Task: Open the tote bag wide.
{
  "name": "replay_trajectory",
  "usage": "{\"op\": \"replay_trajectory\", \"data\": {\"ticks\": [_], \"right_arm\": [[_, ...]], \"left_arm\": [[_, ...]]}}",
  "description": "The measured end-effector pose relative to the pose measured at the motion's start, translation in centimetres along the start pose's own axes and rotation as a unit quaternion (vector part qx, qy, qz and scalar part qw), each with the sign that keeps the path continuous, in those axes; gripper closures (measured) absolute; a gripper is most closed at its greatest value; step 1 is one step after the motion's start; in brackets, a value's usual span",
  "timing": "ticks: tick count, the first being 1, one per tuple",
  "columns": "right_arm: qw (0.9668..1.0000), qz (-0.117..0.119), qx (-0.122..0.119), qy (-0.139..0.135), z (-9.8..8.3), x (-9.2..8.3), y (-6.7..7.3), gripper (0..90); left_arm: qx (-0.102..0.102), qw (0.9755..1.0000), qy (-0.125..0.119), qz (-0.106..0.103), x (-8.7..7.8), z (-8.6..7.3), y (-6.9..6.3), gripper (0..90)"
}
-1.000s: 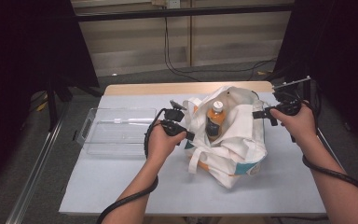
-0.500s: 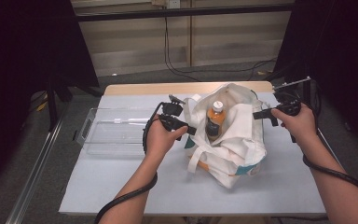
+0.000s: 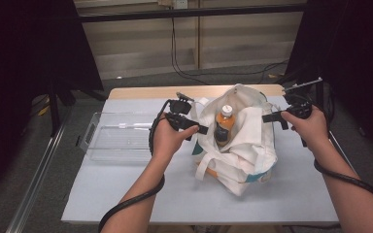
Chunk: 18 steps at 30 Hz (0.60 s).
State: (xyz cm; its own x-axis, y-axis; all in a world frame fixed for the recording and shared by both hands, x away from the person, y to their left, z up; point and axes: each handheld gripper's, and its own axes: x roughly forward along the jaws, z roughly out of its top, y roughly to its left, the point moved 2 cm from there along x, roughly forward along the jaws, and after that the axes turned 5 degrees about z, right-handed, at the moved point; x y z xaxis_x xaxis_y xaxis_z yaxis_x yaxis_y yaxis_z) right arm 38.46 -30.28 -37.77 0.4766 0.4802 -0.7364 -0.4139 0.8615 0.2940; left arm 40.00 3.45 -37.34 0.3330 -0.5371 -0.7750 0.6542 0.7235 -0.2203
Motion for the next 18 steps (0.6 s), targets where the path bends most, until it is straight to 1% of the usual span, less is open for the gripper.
{"op": "replay_trajectory", "data": {"ticks": [1, 2, 4, 5, 6, 7, 8, 9, 10, 11, 12, 13, 14, 15, 17, 18], "right_arm": [[1.0000, -0.001, -0.001, 0.000, 0.0, 0.0, 0.0, 56.0], [1.0000, 0.000, -0.001, 0.000, 0.0, 0.0, 0.0, 56.4], [1.0000, -0.001, -0.001, 0.000, 0.0, 0.1, 0.0, 57.0], [1.0000, -0.001, -0.001, -0.001, 0.0, 0.1, 0.0, 57.8], [1.0000, -0.003, -0.001, 0.000, 0.0, 0.0, 0.0, 58.0], [1.0000, -0.004, -0.001, 0.001, 0.1, 0.0, 0.0, 58.1], [1.0000, -0.002, -0.004, 0.001, 0.1, 0.1, 0.0, 58.1], [1.0000, -0.002, -0.004, 0.001, 0.1, 0.1, 0.0, 58.1], [1.0000, -0.004, -0.005, 0.002, 0.1, 0.1, 0.0, 58.1], [1.0000, -0.002, -0.004, 0.002, 0.1, 0.1, 0.0, 58.1], [1.0000, -0.005, -0.003, 0.003, 0.1, 0.2, 0.0, 58.2], [1.0000, -0.006, -0.003, 0.003, 0.2, 0.2, 0.0, 58.7], [1.0000, -0.004, -0.003, 0.002, 0.2, 0.3, 0.0, 59.0], [1.0000, -0.006, -0.004, 0.003, 0.2, 0.4, 0.0, 59.1], [1.0000, -0.003, -0.005, 0.004, 0.1, 0.5, -0.1, 59.4], [1.0000, -0.003, -0.007, 0.005, 0.1, 0.6, -0.1, 59.6]], "left_arm": [[0.000, 1.0000, -0.005, 0.003, -0.1, 0.3, 0.1, 32.5], [-0.003, 0.9999, -0.015, 0.003, -0.1, 0.5, 0.1, 30.5], [-0.006, 0.9996, -0.026, 0.006, -0.2, 1.1, 0.3, 30.6], [-0.007, 0.9993, -0.037, 0.007, -0.2, 1.4, 0.5, 31.3], [-0.005, 0.9988, -0.046, 0.013, -0.2, 1.7, 0.6, 33.3], [-0.003, 0.9985, -0.053, 0.013, -0.2, 2.0, 0.6, 36.0], [0.000, 0.9983, -0.055, 0.019, -0.2, 2.2, 0.6, 38.5], [-0.001, 0.9976, -0.065, 0.023, -0.1, 2.4, 0.7, 39.7], [0.005, 0.9973, -0.069, 0.022, 0.0, 2.6, 0.7, 42.4], [0.005, 0.9972, -0.073, 0.018, 0.2, 2.8, 0.7, 46.0], [0.006, 0.9969, -0.077, 0.014, 0.4, 3.0, 0.7, 48.6], [0.007, 0.9967, -0.080, 0.015, 0.6, 3.2, 0.7, 51.4], [0.006, 0.9966, -0.080, 0.019, 0.8, 3.4, 0.7, 54.1], [0.010, 0.9968, -0.076, 0.023, 0.9, 3.5, 0.7, 56.7], [0.005, 0.9969, -0.075, 0.022, 1.3, 3.8, 0.8, 61.2], [0.008, 0.9972, -0.072, 0.019, 1.4, 3.9, 0.9, 65.0]]}}
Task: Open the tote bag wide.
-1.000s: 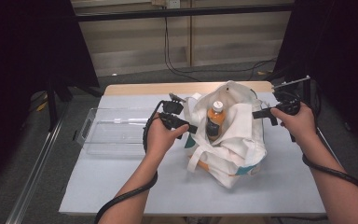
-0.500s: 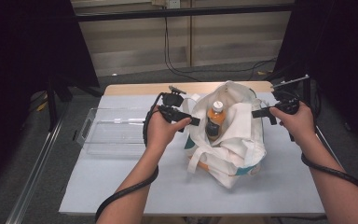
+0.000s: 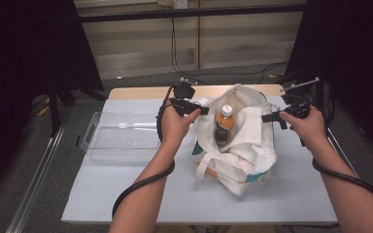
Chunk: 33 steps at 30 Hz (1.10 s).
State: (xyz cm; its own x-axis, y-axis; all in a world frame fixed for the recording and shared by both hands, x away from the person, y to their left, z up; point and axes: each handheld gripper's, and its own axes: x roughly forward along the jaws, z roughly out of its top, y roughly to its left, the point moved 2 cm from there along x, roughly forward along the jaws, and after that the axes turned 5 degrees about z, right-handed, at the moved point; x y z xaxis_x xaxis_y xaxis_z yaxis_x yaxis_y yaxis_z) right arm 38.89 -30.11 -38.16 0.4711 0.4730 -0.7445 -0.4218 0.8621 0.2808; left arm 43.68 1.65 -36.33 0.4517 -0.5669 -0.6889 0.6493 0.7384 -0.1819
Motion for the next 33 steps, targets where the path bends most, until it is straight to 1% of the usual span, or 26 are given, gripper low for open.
{"op": "replay_trajectory", "data": {"ticks": [2, 3, 4, 5, 6, 7, 8, 9, 10, 11, 12, 15, 17, 19, 20, 22, 23, 25, 27, 28, 30, 32, 33], "right_arm": [[1.0000, 0.000, 0.000, -0.002, 0.0, 0.0, -0.2, 60.1], [1.0000, 0.002, 0.002, -0.004, 0.0, 0.0, -0.3, 60.4], [1.0000, 0.000, 0.002, -0.004, 0.0, 0.0, -0.4, 60.5], [1.0000, 0.000, 0.002, -0.003, 0.0, 0.1, -0.4, 60.4], [1.0000, -0.002, 0.002, -0.002, 0.0, 0.2, -0.4, 60.4], [1.0000, 0.001, 0.000, -0.003, 0.0, 0.2, -0.4, 60.2], [1.0000, 0.000, -0.001, -0.002, 0.0, 0.2, -0.4, 59.8], [1.0000, -0.004, -0.001, -0.002, 0.0, 0.1, -0.4, 59.8], [1.0000, 0.000, -0.002, -0.004, 0.0, 0.1, -0.4, 59.5], [1.0000, -0.002, -0.001, -0.004, 0.1, -0.1, -0.4, 59.2], [1.0000, -0.003, -0.001, -0.006, 0.1, -0.3, -0.4, 58.9], [0.9999, -0.005, 0.000, -0.012, 0.2, -0.9, -0.5, 57.4], [0.9998, -0.012, 0.002, -0.017, 0.1, -1.3, -0.5, 55.0], [0.9996, -0.017, 0.005, -0.021, -0.1, -1.7, -0.5, 55.0], [0.9995, -0.017, 0.002, -0.025, -0.1, -1.8, -0.5, 55.1], [0.9994, -0.018, 0.005, -0.030, 0.0, -1.9, -0.5, 55.1], [0.9993, -0.020, 0.004, -0.030, 0.0, -1.9, -0.5, 55.1], [0.9992, -0.023, 0.006, -0.031, 0.2, -1.8, -0.6, 55.4], [0.9991, -0.024, 0.005, -0.035, 0.5, -1.5, -0.6, 57.1], [0.9990, -0.024, 0.006, -0.037, 0.5, -1.4, -0.6, 58.3], [0.9988, -0.024, 0.010, -0.040, 0.8, -1.1, -0.8, 60.9], [0.9989, -0.026, 0.011, -0.036, 0.9, -0.7, -0.9, 67.6], [0.9988, -0.031, 0.012, -0.036, 1.0, -0.6, -1.0, 72.5]], "left_arm": [[0.002, 1.0000, 0.005, -0.006, 0.2, 0.2, 0.1, 74.5], [0.003, 0.9999, 0.009, -0.005, 0.3, 0.3, 0.1, 79.8], [0.004, 0.9999, 0.011, -0.006, 0.4, 0.4, 0.1, 80.9], [0.000, 0.9999, 0.009, -0.006, 0.5, 0.5, 0.2, 82.0], [-0.001, 0.9999, 0.015, -0.005, 0.5, 0.5, 0.3, 82.9], [-0.004, 0.9998, 0.016, -0.007, 0.5, 0.6, 0.3, 83.2], [-0.006, 0.9998, 0.015, -0.009, 0.6, 0.6, 0.4, 83.3], [-0.006, 0.9998, 0.016, -0.008, 0.5, 0.6, 0.4, 83.4], [-0.005, 0.9998, 0.019, -0.007, 0.5, 0.5, 0.4, 83.4], [-0.001, 0.9998, 0.018, -0.008, 0.4, 0.5, 0.4, 83.4], [-0.007, 0.9999, 0.013, -0.006, 0.4, 0.5, 0.3, 83.4], [0.000, 0.9999, 0.016, -0.006, 0.2, 0.5, 0.1, 83.4], [0.000, 0.9998, 0.017, -0.006, 0.2, 0.4, 0.1, 83.4], [0.003, 0.9999, 0.016, -0.004, 0.2, 0.4, 0.0, 83.4], [0.002, 0.9999, 0.016, -0.004, 0.2, 0.4, -0.1, 83.4], [0.001, 0.9999, 0.015, -0.002, 0.2, 0.4, -0.1, 83.4], [0.003, 0.9998, 0.017, -0.002, 0.2, 0.5, -0.1, 83.4], [0.001, 0.9999, 0.016, 0.000, 0.2, 0.5, 0.0, 83.4], [0.003, 0.9998, 0.018, -0.003, 0.2, 0.6, 0.1, 83.4], [-0.003, 0.9999, 0.016, -0.003, 0.3, 0.6, 0.1, 83.4], [0.004, 0.9997, 0.022, -0.002, 0.3, 0.6, 0.3, 83.4], [0.005, 0.9997, 0.023, -0.003, 0.4, 0.6, 0.4, 83.5], [0.003, 0.9997, 0.024, -0.001, 0.4, 0.6, 0.4, 83.5]]}}
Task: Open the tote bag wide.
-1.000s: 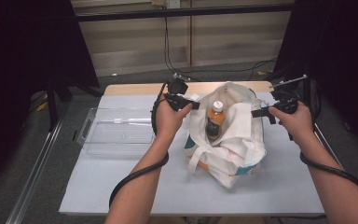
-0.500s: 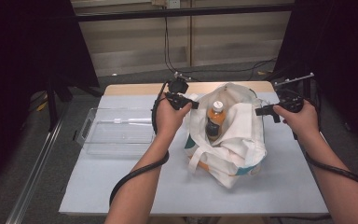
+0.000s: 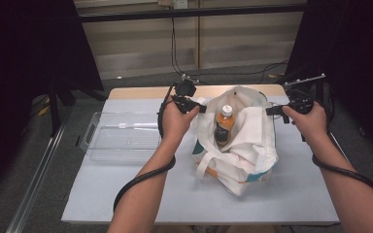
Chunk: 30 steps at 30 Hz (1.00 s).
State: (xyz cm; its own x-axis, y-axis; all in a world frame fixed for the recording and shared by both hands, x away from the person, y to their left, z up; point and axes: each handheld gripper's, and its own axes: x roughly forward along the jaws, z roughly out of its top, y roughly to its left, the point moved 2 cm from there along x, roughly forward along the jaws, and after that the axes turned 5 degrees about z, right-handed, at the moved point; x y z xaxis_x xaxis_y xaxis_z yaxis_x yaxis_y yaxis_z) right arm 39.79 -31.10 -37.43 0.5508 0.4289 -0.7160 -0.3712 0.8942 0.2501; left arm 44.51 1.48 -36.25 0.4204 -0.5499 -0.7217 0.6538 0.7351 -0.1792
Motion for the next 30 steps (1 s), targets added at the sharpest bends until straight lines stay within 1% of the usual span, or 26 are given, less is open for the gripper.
{"op": "replay_trajectory", "data": {"ticks": [1, 2, 4, 5, 7, 8, 9, 11, 12, 13, 14, 15, 18, 19, 20, 21, 22, 24, 25, 27, 28, 30], "right_arm": [[1.0000, 0.002, 0.001, 0.001, 0.0, 0.2, 0.0, 77.6], [1.0000, 0.002, 0.001, 0.003, 0.1, 0.3, -0.1, 79.0], [1.0000, 0.003, 0.005, 0.003, 0.1, 0.7, -0.3, 82.5], [0.9999, 0.005, 0.004, 0.008, 0.1, 0.9, -0.4, 83.0], [0.9999, 0.001, 0.009, 0.012, 0.1, 1.3, -0.6, 83.5], [0.9999, 0.002, 0.011, 0.012, 0.0, 1.5, -0.7, 83.6], [0.9998, 0.002, 0.013, 0.013, 0.0, 1.7, -0.8, 83.6], [0.9999, 0.002, 0.011, 0.013, -0.2, 2.2, -0.9, 83.7], [0.9998, 0.003, 0.011, 0.015, -0.2, 2.4, -0.9, 83.7], [0.9998, 0.004, 0.010, 0.016, -0.3, 2.6, -1.0, 83.8], [0.9998, 0.005, 0.011, 0.017, -0.4, 2.8, -1.0, 83.8], [0.9997, 0.010, 0.012, 0.020, -0.5, 3.1, -1.0, 83.7], [0.9995, 0.012, 0.015, 0.023, -0.8, 3.7, -1.1, 83.6], [0.9995, 0.013, 0.014, 0.024, -1.0, 3.9, -1.1, 83.6], [0.9995, 0.012, 0.015, 0.025, -1.1, 4.1, -1.1, 83.5], [0.9994, 0.016, 0.016, 0.026, -1.2, 4.2, -1.1, 83.5], [0.9994, 0.013, 0.016, 0.027, -1.3, 4.3, -1.1, 83.5], [0.9994, 0.017, 0.017, 0.027, -1.5, 4.5, -1.2, 83.4], [0.9994, 0.013, 0.017, 0.027, -1.6, 4.6, -1.2, 83.4], [0.9993, 0.013, 0.019, 0.029, -1.8, 4.8, -1.2, 83.4], [0.9992, 0.016, 0.019, 0.030, -1.9, 4.9, -1.2, 83.4], [0.9992, 0.016, 0.021, 0.030, -2.2, 5.1, -1.2, 83.4]], "left_arm": [[-0.002, 1.0000, -0.002, 0.001, 0.1, 0.0, 0.1, 83.5], [-0.002, 1.0000, 0.003, 0.003, 0.1, 0.0, 0.2, 83.6], [-0.007, 1.0000, 0.004, 0.003, 0.4, -0.1, 0.5, 83.6], [-0.005, 0.9999, 0.011, 0.005, 0.4, -0.3, 0.8, 83.6], [-0.011, 0.9998, 0.014, 0.007, 0.7, -0.5, 1.1, 83.6], [-0.018, 0.9998, 0.012, 0.006, 1.0, -0.6, 1.2, 83.6], [-0.016, 0.9997, 0.017, 0.006, 1.1, -0.8, 1.4, 83.6], [-0.021, 0.9995, 0.020, 0.008, 1.4, -1.0, 1.5, 83.6], [-0.019, 0.9995, 0.025, 0.007, 1.6, -1.1, 1.7, 83.6], [-0.025, 0.9993, 0.027, 0.009, 1.8, -1.3, 1.8, 83.6], [-0.022, 0.9991, 0.034, 0.010, 2.1, -1.5, 2.0, 83.5], [-0.031, 0.9990, 0.031, 0.012, 2.3, -1.6, 1.9, 83.5], [-0.030, 0.9987, 0.039, 0.012, 2.8, -2.2, 2.2, 83.5], [-0.024, 0.9987, 0.045, 0.010, 2.9, -2.4, 2.4, 83.4], [-0.027, 0.9985, 0.046, 0.011, 3.0, -2.5, 2.4, 83.4], [-0.026, 0.9986, 0.045, 0.012, 3.1, -2.6, 2.4, 83.4], [-0.032, 0.9985, 0.043, 0.011, 3.2, -2.7, 2.3, 83.3], [-0.032, 0.9984, 0.044, 0.012, 3.4, -2.9, 2.3, 83.3], [-0.028, 0.9984, 0.047, 0.013, 3.5, -3.0, 2.3, 83.3], [-0.027, 0.9984, 0.047, 0.013, 3.7, -3.3, 2.3, 83.1], [-0.031, 0.9983, 0.047, 0.015, 3.8, -3.4, 2.3, 83.0], [-0.032, 0.9983, 0.047, 0.013, 4.1, -3.7, 2.3, 82.9]]}}
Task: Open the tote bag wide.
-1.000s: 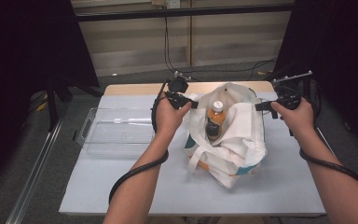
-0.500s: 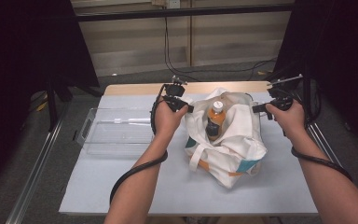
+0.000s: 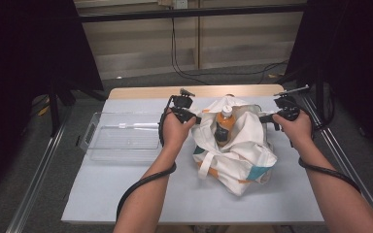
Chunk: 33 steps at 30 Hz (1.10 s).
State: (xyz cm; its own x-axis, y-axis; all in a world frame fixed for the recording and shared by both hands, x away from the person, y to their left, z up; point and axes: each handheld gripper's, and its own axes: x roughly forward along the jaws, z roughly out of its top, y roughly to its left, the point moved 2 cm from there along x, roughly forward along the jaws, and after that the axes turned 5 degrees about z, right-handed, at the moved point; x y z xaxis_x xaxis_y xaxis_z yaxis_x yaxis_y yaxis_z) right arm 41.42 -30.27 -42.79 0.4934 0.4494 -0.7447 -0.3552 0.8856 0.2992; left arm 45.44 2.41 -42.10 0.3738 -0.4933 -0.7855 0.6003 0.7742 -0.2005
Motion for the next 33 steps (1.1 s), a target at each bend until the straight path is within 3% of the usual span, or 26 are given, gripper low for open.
{"op": "replay_trajectory", "data": {"ticks": [20, 24, 25, 26, 28, 29, 33], "right_arm": [[0.9999, 0.003, 0.006, 0.013, -1.9, 2.3, 0.1, 83.5], [0.9999, 0.004, 0.006, 0.013, -2.4, 2.8, 0.0, 83.6], [0.9999, 0.005, 0.006, 0.014, -2.5, 2.9, 0.0, 83.6], [0.9998, 0.002, 0.007, 0.016, -2.6, 3.0, 0.0, 83.6], [0.9998, 0.006, 0.009, 0.016, -2.8, 3.1, -0.2, 83.6], [0.9998, 0.004, 0.012, 0.017, -2.9, 3.2, -0.2, 83.7], [0.9998, 0.004, 0.011, 0.018, -3.1, 3.4, -0.3, 83.7]], "left_arm": [[0.002, 1.0000, 0.006, -0.001, 1.4, -1.2, 0.1, 82.2], [-0.001, 1.0000, 0.003, -0.004, 1.7, -1.4, 0.1, 82.2], [-0.013, 0.9999, -0.004, -0.004, 1.8, -1.5, -0.1, 82.2], [-0.003, 1.0000, 0.002, -0.005, 1.8, -1.6, 0.1, 82.2], [-0.007, 1.0000, 0.001, -0.004, 1.9, -1.7, 0.0, 82.2], [0.000, 1.0000, 0.004, -0.005, 2.0, -1.8, 0.1, 82.2], [-0.007, 0.9999, 0.004, -0.009, 2.3, -2.0, 0.1, 82.3]]}}
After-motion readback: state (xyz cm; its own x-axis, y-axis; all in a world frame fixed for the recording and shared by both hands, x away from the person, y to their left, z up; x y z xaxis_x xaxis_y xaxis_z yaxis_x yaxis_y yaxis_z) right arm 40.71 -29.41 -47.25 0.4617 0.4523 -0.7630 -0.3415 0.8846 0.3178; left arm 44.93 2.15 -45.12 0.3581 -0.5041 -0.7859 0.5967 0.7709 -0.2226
